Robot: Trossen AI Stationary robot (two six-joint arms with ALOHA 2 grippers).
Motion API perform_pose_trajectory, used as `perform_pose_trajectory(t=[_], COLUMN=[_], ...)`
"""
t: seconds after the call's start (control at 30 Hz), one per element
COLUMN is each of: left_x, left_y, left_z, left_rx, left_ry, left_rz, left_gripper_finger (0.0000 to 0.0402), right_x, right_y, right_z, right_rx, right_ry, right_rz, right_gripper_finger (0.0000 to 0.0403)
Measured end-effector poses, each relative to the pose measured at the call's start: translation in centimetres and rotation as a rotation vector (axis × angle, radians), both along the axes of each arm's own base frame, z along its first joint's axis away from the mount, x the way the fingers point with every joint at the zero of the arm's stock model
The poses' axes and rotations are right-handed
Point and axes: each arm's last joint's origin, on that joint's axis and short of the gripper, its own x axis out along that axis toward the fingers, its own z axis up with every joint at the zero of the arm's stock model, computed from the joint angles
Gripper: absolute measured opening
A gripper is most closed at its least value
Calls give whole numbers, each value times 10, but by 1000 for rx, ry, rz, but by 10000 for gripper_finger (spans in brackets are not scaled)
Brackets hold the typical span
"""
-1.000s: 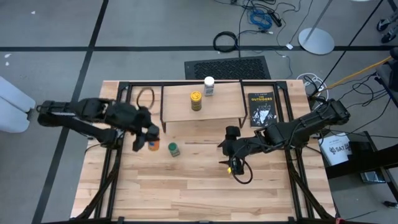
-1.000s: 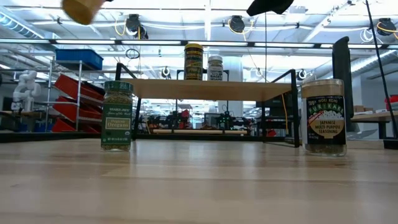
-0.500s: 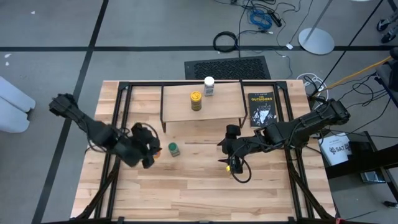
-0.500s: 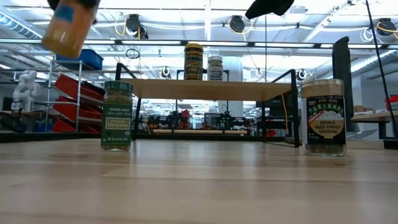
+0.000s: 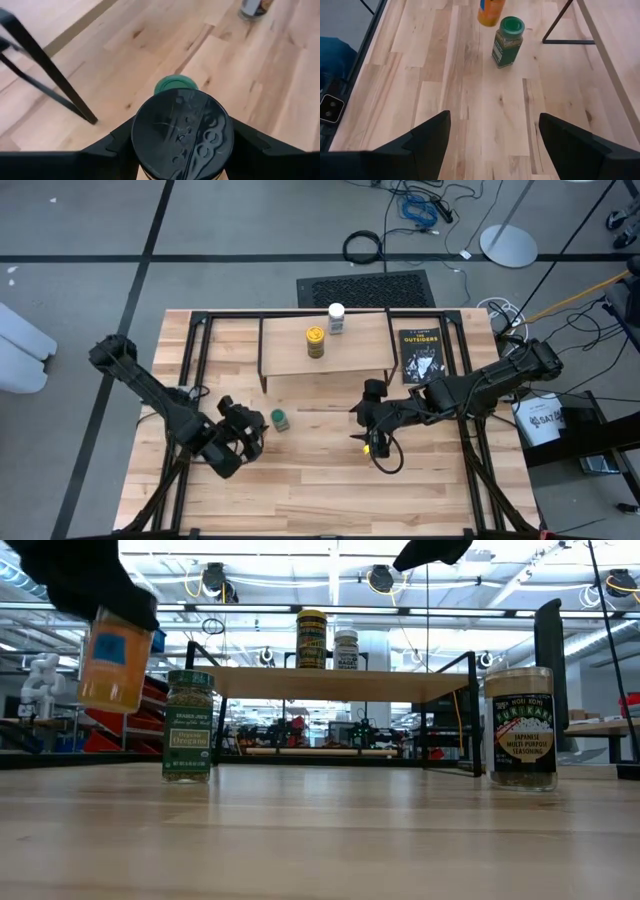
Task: Shelf spices
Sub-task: Remove the orange seasoning bottle from the shelf
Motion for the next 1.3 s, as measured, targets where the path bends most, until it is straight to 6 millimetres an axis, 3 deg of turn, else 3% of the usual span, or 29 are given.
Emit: perform_pose_trajectory(t=[0.57, 0.73, 1.13, 1.3], left_x=[11, 14, 14, 12], left_y=[-19, -21, -21, -19], left_z=[-46, -54, -55, -47], left_rx=[118, 137, 160, 152], left_ry=[59, 55, 58, 46], left_rz=[63, 85, 81, 68], left_gripper_finger=[216, 235, 283, 299], right_x=[0, 0, 0, 0], right_y=[0, 0, 0, 0], right_z=[0, 0, 0, 0], right_rx=[-1, -1, -2, -5], right_ry=[1, 0, 0, -1], right_rz=[1, 1, 2, 5], right_gripper_finger=[292, 292, 292, 292])
